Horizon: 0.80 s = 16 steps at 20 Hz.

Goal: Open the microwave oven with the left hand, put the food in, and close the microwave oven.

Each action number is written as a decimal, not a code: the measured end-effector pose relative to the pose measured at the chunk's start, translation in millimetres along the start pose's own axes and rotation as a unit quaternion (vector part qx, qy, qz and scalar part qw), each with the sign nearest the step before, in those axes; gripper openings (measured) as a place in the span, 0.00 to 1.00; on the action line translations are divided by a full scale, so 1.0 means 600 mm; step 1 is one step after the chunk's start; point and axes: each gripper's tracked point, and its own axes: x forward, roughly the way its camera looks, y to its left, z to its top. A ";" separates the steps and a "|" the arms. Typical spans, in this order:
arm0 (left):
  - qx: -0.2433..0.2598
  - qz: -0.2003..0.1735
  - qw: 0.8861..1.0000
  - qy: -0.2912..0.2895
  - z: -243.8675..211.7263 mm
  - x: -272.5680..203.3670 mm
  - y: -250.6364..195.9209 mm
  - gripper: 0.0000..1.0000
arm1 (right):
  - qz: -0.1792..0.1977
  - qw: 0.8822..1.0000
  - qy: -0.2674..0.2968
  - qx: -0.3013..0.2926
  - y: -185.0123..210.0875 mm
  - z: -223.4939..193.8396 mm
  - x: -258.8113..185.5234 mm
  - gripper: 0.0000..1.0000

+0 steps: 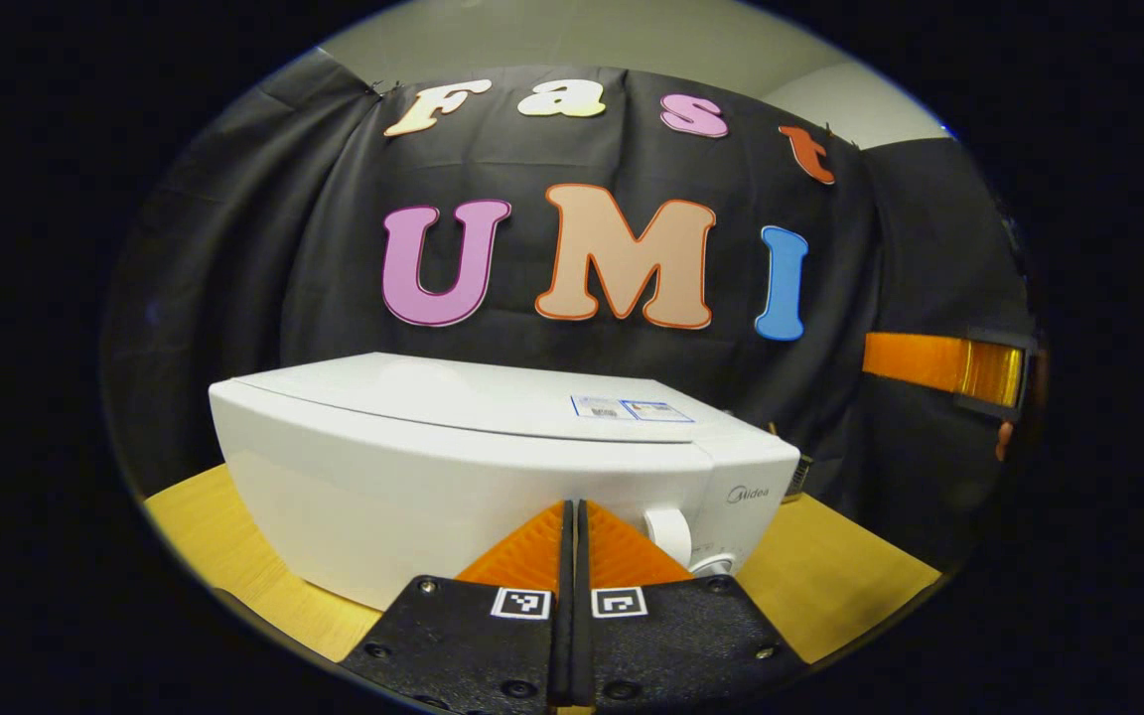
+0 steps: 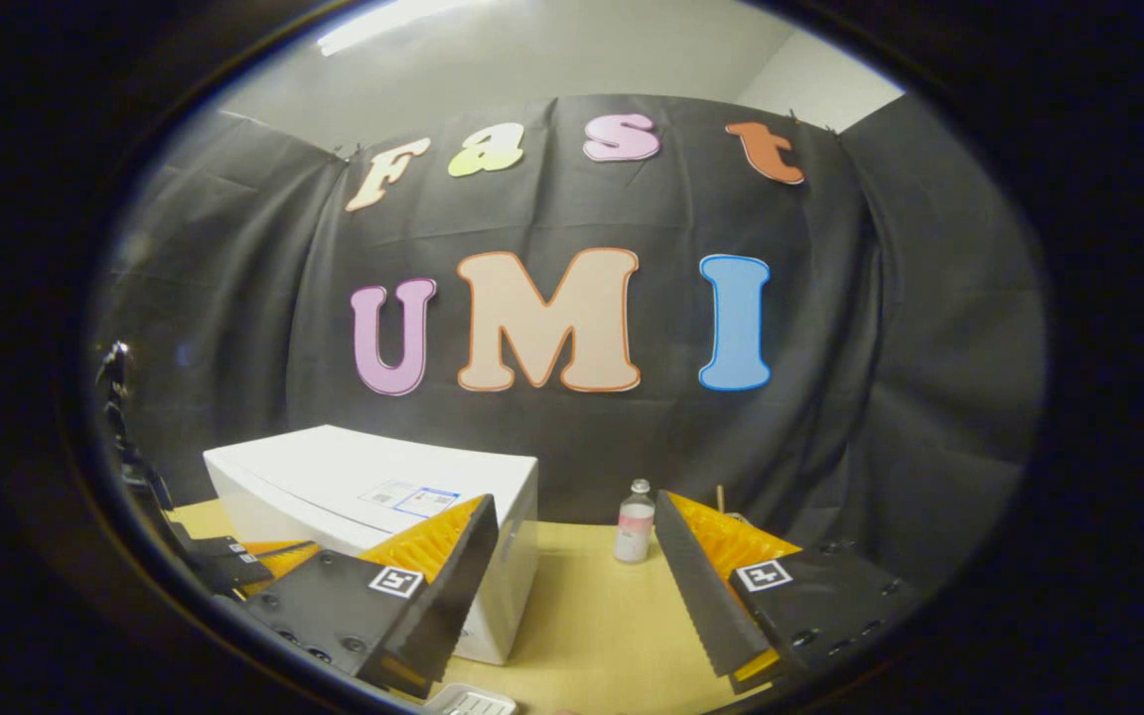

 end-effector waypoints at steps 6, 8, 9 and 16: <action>0.029 0.046 0.997 -0.048 0.106 -0.037 0.062 0.01 | -0.004 1.000 0.002 0.011 -0.001 0.003 -0.001 0.92; 0.033 0.060 0.996 -0.057 0.131 -0.053 0.081 0.01 | -0.009 1.000 0.004 0.010 -0.002 0.001 0.003 0.92; 0.035 0.062 0.996 -0.058 0.138 -0.061 0.086 0.01 | -0.012 1.000 0.006 0.010 -0.003 -0.002 0.004 0.92; 0.028 0.104 0.992 -0.068 0.170 -0.102 0.128 0.97 | -0.008 1.000 0.017 0.008 0.000 -0.009 0.008 0.92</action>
